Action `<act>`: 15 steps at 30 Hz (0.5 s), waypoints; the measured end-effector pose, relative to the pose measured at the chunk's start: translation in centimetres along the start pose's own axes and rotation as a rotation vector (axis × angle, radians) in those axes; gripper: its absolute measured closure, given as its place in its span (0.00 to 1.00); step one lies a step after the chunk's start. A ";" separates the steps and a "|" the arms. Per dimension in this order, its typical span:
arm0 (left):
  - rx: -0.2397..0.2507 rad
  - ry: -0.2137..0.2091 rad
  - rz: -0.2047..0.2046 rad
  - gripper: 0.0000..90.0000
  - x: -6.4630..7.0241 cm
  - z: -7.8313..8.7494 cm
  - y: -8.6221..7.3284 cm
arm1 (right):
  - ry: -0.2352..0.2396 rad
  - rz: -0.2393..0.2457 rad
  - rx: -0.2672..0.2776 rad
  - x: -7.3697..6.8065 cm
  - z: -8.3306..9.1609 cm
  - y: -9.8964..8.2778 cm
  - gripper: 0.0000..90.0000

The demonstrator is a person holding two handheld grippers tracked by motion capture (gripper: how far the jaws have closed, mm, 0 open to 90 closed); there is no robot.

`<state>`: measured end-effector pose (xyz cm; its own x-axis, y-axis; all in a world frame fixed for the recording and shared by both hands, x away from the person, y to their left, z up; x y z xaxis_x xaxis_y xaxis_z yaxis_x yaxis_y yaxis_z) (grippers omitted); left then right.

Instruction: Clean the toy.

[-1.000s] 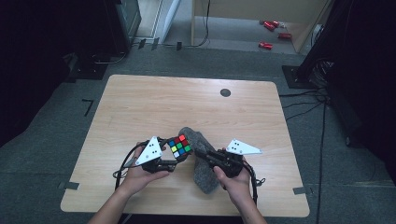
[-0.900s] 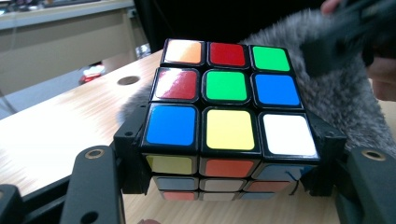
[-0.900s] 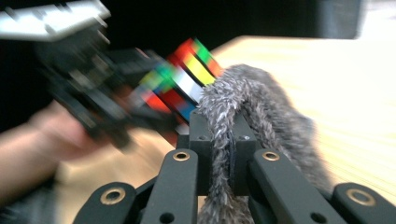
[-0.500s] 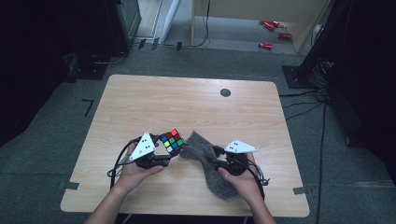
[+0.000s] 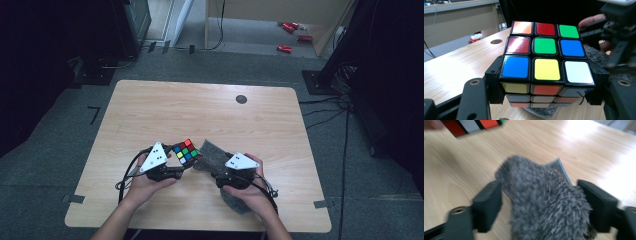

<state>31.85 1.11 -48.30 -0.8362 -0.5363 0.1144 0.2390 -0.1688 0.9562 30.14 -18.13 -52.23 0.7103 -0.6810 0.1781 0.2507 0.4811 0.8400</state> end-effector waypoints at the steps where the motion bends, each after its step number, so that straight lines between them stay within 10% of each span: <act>1: -0.003 -0.001 -0.002 0.39 0.0 0.0 0.0 | -0.016 0.011 -0.015 0.0 -0.2 -0.3 0.38; 9: 0.020 -0.039 0.062 0.39 0.2 0.1 0.4 | 0.057 -0.051 -0.063 0.5 -0.2 -1.4 0.87; 15: 0.053 -0.108 0.158 0.39 0.6 0.1 0.8 | 0.131 -0.074 0.190 -0.3 2.0 1.7 0.88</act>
<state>31.53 0.74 -47.41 -0.8389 -0.4608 0.2898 0.3476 -0.0437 0.9366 29.03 -18.25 -49.83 0.7768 -0.6274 0.0545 0.1861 0.3114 0.9319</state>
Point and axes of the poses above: each handheld gripper's, and its own axes: z roughly backward along the jaws, y roughly out of its top, x roughly to its right, the point moved 6 cm from there along -z, roughly forward along the jaws, and after that the axes turned 10 degrees about z, right-handed, at the moved point
